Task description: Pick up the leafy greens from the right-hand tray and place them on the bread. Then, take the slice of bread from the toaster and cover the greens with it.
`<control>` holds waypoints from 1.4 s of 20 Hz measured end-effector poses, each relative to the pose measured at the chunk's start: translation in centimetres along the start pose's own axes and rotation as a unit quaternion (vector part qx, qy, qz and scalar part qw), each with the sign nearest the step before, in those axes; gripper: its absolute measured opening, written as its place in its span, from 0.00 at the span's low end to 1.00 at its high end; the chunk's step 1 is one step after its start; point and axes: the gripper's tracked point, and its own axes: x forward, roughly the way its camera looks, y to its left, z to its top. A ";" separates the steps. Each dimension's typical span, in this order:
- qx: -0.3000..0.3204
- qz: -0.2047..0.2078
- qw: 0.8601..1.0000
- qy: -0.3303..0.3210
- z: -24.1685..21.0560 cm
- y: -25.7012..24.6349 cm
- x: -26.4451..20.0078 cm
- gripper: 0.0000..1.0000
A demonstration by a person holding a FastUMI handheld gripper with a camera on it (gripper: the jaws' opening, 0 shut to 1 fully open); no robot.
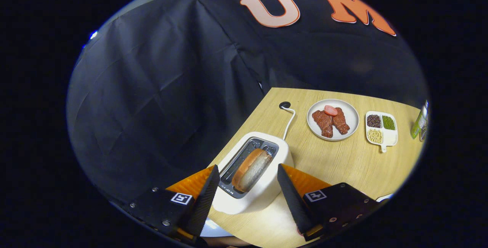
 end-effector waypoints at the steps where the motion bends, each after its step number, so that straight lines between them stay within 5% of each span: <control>1: 0.009 0.003 1.000 0.009 -0.1 0.2 0.5 0.92; 12: 0.043 -0.017 0.996 0.074 -2.3 0.0 4.5 0.63; 16: 0.028 -0.022 0.998 0.058 -1.6 0.0 4.0 0.39; 19: 0.040 -0.012 0.998 0.045 -1.7 -0.7 2.5 0.12; 28: 0.055 0.027 0.997 -0.056 0.6 -2.3 -6.6 0.07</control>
